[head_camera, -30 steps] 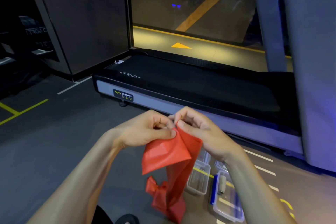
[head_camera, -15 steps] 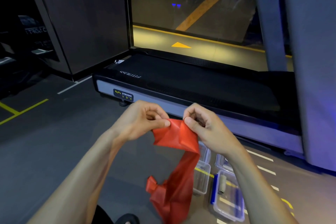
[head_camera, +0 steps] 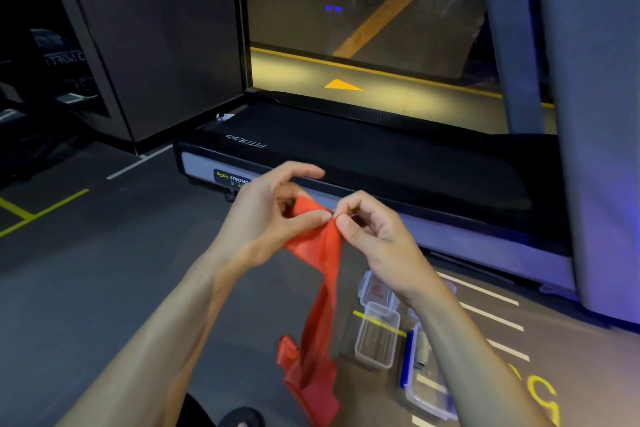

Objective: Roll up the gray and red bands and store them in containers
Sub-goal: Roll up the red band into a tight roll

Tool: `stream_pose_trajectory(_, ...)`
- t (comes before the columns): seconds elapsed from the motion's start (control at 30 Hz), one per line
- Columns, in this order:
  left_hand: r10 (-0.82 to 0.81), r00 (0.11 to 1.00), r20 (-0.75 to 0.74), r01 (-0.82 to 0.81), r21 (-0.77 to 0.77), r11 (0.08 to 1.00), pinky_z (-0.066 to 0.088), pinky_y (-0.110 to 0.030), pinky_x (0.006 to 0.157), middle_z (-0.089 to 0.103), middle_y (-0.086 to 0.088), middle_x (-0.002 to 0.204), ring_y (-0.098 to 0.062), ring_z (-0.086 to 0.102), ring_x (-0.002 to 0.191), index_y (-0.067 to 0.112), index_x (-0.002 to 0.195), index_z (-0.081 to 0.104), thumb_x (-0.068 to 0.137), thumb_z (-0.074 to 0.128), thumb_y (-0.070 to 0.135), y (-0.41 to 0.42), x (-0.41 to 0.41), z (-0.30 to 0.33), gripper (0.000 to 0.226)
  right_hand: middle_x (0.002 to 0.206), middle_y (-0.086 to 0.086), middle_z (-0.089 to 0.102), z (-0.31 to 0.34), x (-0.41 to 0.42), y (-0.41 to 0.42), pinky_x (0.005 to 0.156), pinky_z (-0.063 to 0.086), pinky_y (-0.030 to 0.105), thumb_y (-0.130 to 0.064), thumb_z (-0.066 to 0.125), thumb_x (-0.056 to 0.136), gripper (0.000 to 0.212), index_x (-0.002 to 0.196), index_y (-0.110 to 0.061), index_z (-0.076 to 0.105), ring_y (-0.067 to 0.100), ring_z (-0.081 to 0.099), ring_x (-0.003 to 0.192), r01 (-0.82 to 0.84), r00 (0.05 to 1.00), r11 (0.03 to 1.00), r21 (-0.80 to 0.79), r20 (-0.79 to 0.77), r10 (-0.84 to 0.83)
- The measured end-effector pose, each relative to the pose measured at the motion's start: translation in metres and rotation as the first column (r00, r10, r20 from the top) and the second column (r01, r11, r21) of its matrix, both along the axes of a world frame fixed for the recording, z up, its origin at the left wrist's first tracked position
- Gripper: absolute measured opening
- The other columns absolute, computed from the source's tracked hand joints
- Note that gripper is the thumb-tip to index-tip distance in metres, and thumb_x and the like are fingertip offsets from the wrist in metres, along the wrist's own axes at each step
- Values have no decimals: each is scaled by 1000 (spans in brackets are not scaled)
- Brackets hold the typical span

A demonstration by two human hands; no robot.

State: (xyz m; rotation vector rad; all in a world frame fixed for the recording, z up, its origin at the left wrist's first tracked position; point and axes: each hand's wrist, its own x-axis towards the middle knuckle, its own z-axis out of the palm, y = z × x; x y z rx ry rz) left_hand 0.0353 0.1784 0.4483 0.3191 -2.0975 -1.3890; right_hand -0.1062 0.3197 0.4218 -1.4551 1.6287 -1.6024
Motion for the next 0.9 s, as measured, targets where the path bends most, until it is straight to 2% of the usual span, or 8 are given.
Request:
stream_pose_trajectory(0.1,66,997,-26,-64,83,995,58,-42,76,77,-5,80,-38,72,82,23,121,65,76,88,15,0,-3,1,52,83,-15,59,-1,-1,0,76,43,26,-6,60,101,10,92,-11,61,6,53,78,70,992,998,4,-101,-69)
stream_pose_trajectory(0.2,104,993,-55,-96,131,987,57,-30,78,78,-3,80,-28,74,81,20,118,67,74,87,16,1,-4,3,48,82,-16,59,0,3,-1,74,42,20,-4,60,100,12,90,-11,61,2,53,75,110,986,994,-14,-126,-111)
stream_pose_trajectory(0.27,114,992,-56,-106,130,986,57,-24,81,79,0,80,-19,75,82,17,116,68,76,86,13,3,-4,5,44,82,-14,60,1,4,0,74,42,21,-4,59,100,13,90,-11,61,3,53,75,120,985,992,-36,-117,-124)
stream_pose_trajectory(0.37,119,992,-42,-114,93,989,56,-20,82,79,1,81,-17,76,85,16,111,72,77,85,15,4,-2,6,36,83,-14,60,1,4,0,73,42,22,-3,60,100,11,91,-9,62,4,53,75,101,988,994,-31,-116,-104)
stream_pose_trajectory(0.5,125,992,-24,-123,75,990,56,-24,83,79,1,80,-17,76,83,16,98,75,76,85,16,6,-1,7,24,80,-19,58,1,7,0,70,39,17,-3,61,101,7,94,-5,62,1,51,72,46,994,999,-19,-99,-47)
stream_pose_trajectory(0.63,116,993,-13,-115,59,992,60,-34,84,79,1,80,-18,77,83,16,96,76,76,85,21,5,-1,5,23,83,-16,58,2,11,0,72,41,21,-6,61,102,8,94,-7,63,4,52,75,48,996,998,-41,-75,-51)
stream_pose_trajectory(0.8,60,998,14,-61,114,992,60,-42,84,79,-1,85,-23,77,87,18,105,75,78,82,25,4,0,7,29,85,-1,62,4,13,-1,74,46,34,-16,59,101,8,93,-16,61,13,55,77,124,986,989,-75,-105,-132)
stream_pose_trajectory(0.9,-7,1000,17,4,166,986,59,-43,87,80,-5,91,-26,76,91,16,112,73,84,78,21,3,2,8,29,84,-5,62,5,9,1,74,46,37,-18,60,101,9,93,-19,62,11,56,77,137,984,988,-73,-102,-144)
